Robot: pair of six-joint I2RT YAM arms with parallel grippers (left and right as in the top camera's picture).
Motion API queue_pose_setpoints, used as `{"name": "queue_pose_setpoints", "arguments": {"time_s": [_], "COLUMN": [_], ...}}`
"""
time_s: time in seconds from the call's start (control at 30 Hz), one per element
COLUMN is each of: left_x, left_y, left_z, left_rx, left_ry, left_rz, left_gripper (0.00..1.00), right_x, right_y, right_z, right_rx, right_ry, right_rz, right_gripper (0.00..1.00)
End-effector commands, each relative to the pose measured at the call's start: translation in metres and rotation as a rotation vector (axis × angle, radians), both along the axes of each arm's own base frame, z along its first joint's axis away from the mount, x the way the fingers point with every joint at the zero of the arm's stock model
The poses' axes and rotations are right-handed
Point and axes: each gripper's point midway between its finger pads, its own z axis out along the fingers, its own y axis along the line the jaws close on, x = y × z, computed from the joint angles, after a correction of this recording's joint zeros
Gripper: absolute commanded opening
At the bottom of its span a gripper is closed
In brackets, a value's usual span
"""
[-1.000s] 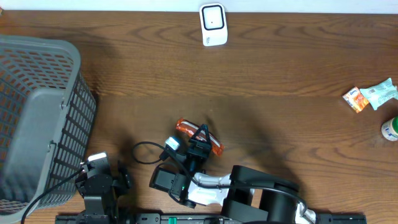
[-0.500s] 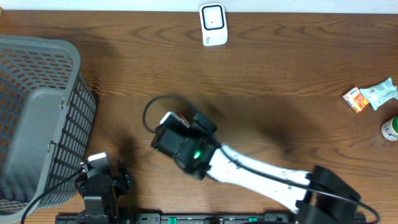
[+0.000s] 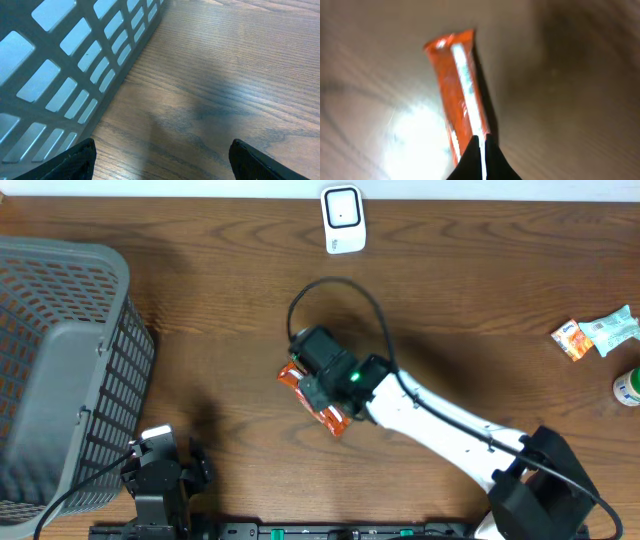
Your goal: Scan the item barcode
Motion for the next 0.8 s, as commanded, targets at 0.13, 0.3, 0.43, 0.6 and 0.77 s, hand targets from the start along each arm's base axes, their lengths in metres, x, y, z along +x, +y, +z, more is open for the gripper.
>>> {"name": "queue_pose_setpoints", "arguments": {"time_s": [0.13, 0.3, 0.43, 0.6, 0.77], "left_x": [-0.005, -0.005, -0.005, -0.005, -0.005], "left_y": [0.001, 0.001, 0.001, 0.001, 0.001], "left_z": [-0.009, -0.009, -0.009, -0.009, -0.009], "left_rx": [0.002, 0.002, 0.002, 0.002, 0.002], "left_ry": [0.035, 0.035, 0.036, 0.035, 0.035], "left_rz": [0.008, 0.008, 0.008, 0.008, 0.009], "left_gripper": [0.85, 0.85, 0.85, 0.85, 0.85], "right_x": [0.014, 0.008, -0.003, -0.027, -0.031], "right_y": [0.013, 0.026, 0.027, 0.028, 0.030], "right_z": [0.000, -0.028, -0.063, -0.105, -0.098], "right_rx": [0.170, 0.154, 0.113, 0.057, 0.027], "right_ry": [0.087, 0.137, 0.226, 0.343, 0.310], "right_rz": [-0.049, -0.045, -0.059, -0.033, -0.020], "right_gripper": [0.01, 0.01, 0.01, 0.01, 0.01]}}
